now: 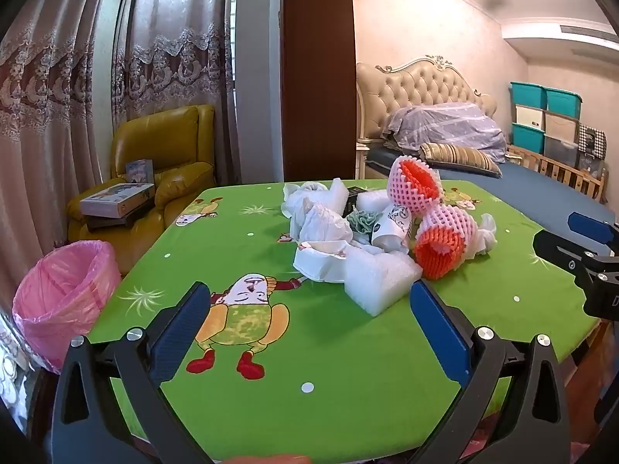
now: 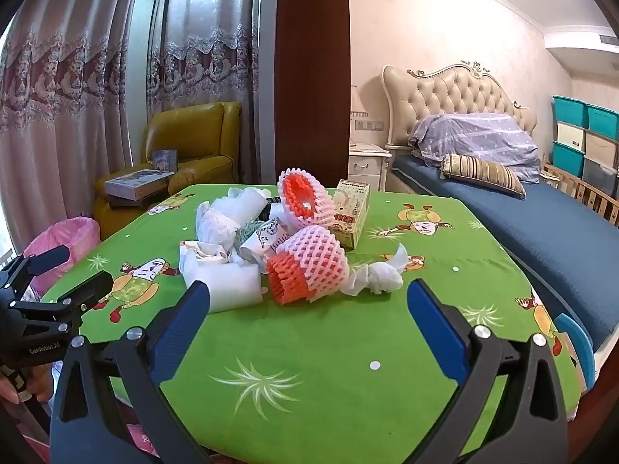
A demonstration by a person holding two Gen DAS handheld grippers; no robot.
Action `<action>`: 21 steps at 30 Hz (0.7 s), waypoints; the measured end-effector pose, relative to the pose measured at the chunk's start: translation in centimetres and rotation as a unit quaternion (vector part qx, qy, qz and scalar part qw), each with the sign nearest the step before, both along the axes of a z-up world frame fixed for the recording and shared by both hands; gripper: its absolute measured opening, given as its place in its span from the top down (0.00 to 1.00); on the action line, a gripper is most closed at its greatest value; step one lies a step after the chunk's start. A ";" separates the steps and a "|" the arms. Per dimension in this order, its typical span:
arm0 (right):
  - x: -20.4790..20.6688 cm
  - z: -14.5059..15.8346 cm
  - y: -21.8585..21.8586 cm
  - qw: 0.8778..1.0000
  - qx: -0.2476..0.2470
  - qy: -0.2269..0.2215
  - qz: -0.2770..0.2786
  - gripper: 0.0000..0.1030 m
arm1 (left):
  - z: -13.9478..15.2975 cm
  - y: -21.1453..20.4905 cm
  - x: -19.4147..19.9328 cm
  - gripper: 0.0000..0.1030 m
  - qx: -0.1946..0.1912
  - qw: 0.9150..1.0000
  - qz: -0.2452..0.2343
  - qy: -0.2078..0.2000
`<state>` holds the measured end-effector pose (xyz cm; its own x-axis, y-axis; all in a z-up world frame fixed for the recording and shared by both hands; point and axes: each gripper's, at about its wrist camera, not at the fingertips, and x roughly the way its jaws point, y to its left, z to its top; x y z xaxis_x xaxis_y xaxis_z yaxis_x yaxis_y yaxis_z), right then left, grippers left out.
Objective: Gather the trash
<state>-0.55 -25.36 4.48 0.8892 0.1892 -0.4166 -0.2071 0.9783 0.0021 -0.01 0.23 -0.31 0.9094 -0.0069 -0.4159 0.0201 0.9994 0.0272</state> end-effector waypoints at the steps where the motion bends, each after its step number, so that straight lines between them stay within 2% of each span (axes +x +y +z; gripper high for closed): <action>1: 0.0 0.0 0.0 1.000 0.000 0.000 0.000 0.04 | 0.0 0.0 0.0 0.06 0.000 1.000 0.000 0.000; 21: 0.0 0.0 0.0 1.000 0.004 0.000 0.002 0.04 | 0.1 0.1 -0.1 0.06 -0.002 1.000 0.002 0.001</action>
<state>-0.60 -25.41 4.49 0.8886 0.1963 -0.4145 -0.2112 0.9774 0.0100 -0.09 0.36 -0.18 0.9084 -0.0058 -0.4180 0.0167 0.9996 0.0225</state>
